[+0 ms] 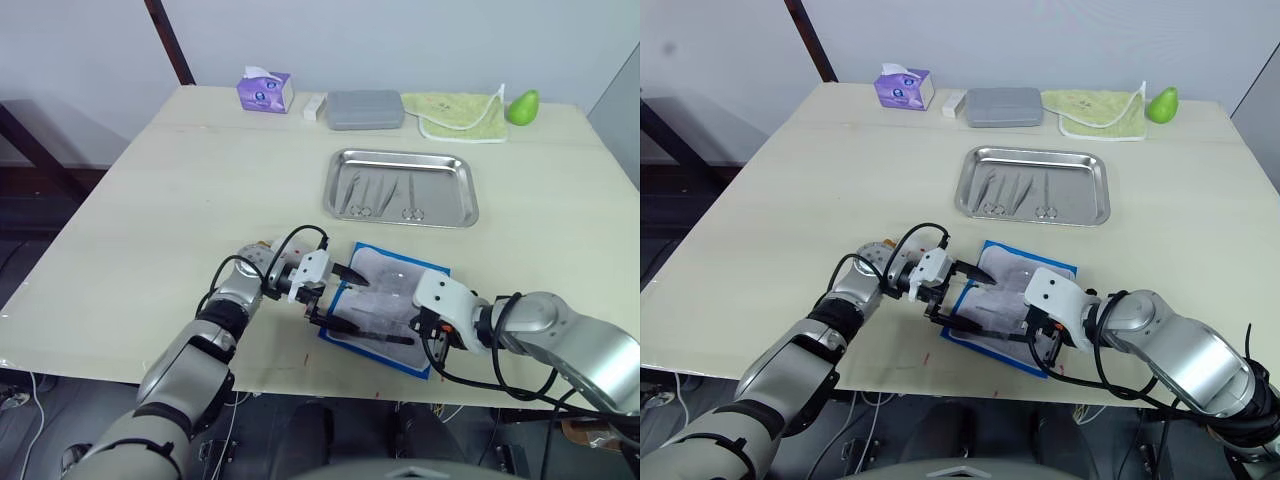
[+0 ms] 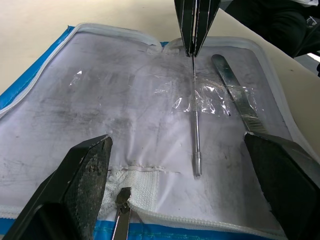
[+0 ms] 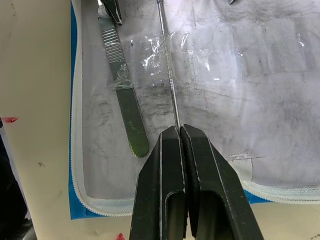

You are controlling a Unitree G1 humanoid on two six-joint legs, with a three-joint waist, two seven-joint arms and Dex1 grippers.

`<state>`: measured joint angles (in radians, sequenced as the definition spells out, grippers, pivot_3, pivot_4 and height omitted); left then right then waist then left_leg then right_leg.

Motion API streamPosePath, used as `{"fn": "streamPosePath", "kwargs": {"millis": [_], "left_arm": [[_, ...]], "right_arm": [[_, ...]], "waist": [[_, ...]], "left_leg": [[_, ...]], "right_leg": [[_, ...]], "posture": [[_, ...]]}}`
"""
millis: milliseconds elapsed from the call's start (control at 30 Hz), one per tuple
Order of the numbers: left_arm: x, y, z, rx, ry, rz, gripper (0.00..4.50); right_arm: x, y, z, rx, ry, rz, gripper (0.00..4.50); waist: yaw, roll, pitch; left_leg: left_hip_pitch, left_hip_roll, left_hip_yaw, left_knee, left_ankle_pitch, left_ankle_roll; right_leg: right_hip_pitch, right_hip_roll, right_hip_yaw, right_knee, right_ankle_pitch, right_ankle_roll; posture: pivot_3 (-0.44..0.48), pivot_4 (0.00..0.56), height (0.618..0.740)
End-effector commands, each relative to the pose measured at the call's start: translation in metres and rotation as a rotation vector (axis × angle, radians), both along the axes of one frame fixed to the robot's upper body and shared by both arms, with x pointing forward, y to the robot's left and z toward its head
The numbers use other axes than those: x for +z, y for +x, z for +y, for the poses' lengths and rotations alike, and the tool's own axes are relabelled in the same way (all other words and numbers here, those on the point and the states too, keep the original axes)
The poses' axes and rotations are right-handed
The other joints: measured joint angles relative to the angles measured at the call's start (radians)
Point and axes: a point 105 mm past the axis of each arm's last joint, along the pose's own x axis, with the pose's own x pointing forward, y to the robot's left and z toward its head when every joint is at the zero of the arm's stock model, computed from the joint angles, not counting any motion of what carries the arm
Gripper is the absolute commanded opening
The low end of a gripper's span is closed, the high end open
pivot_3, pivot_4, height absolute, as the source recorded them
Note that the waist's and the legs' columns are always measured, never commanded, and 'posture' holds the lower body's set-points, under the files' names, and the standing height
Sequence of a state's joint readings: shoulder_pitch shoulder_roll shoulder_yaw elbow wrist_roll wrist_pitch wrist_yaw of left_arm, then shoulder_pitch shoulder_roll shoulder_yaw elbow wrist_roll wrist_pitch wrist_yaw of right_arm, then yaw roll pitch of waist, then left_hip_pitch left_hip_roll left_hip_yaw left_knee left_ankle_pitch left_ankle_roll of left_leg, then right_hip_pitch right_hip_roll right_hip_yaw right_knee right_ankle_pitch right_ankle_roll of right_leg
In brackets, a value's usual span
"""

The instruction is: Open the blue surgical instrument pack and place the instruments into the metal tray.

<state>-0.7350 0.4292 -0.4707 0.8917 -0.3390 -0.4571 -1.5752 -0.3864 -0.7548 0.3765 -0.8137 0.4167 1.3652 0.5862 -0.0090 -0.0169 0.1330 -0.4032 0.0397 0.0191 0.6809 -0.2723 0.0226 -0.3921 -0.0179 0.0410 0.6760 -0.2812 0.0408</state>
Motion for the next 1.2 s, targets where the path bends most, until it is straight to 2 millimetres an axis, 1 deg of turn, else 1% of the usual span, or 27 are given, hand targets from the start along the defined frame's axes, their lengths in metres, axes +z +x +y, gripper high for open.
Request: {"fn": "streamPosePath", "kwargs": {"millis": [33,333,633,1000,1200], "left_arm": [[-0.022,-0.015,0.002,-0.049,0.072,0.088,4.50],[-0.023,-0.016,0.002,-0.051,0.074,0.090,4.50],[-0.029,-0.020,0.007,-0.044,0.080,0.095,4.50],[-0.028,-0.017,0.003,-0.043,0.082,0.095,4.50],[-0.028,-0.018,0.005,-0.043,0.082,0.095,4.50]], "right_arm": [[0.016,0.003,-0.001,0.001,0.006,-0.067,0.02],[0.018,0.001,-0.005,-0.001,-0.013,-0.066,0.02],[0.018,-0.002,-0.018,-0.019,-0.037,-0.063,0.02],[0.018,-0.005,-0.027,-0.026,-0.056,-0.065,0.02],[0.017,-0.007,-0.037,-0.024,-0.081,-0.062,0.02]], "waist": [[0.000,0.000,0.000],[0.002,0.000,0.000],[0.001,0.001,0.000],[0.003,0.003,-0.001],[0.003,0.003,-0.002]], "left_leg": [[0.000,0.000,0.000,0.000,0.000,0.000],[-0.005,0.000,-0.001,0.000,0.000,0.000],[-0.007,0.000,-0.002,0.000,0.000,0.000],[-0.007,0.000,-0.003,0.001,0.000,0.000],[-0.007,0.000,-0.003,0.001,0.000,0.000]], "right_leg": [[0.000,0.000,0.000,0.000,0.000,0.000],[-0.004,-0.001,-0.001,0.000,0.000,0.000],[-0.004,-0.001,-0.002,-0.003,0.000,0.001],[-0.004,-0.001,-0.003,-0.003,0.000,0.001],[-0.004,-0.001,-0.003,-0.003,0.000,0.001]], "posture": [[0.000,0.150,0.736],[0.000,0.150,0.736],[0.000,0.150,0.736],[0.000,0.150,0.736],[0.000,0.150,0.736]]}}
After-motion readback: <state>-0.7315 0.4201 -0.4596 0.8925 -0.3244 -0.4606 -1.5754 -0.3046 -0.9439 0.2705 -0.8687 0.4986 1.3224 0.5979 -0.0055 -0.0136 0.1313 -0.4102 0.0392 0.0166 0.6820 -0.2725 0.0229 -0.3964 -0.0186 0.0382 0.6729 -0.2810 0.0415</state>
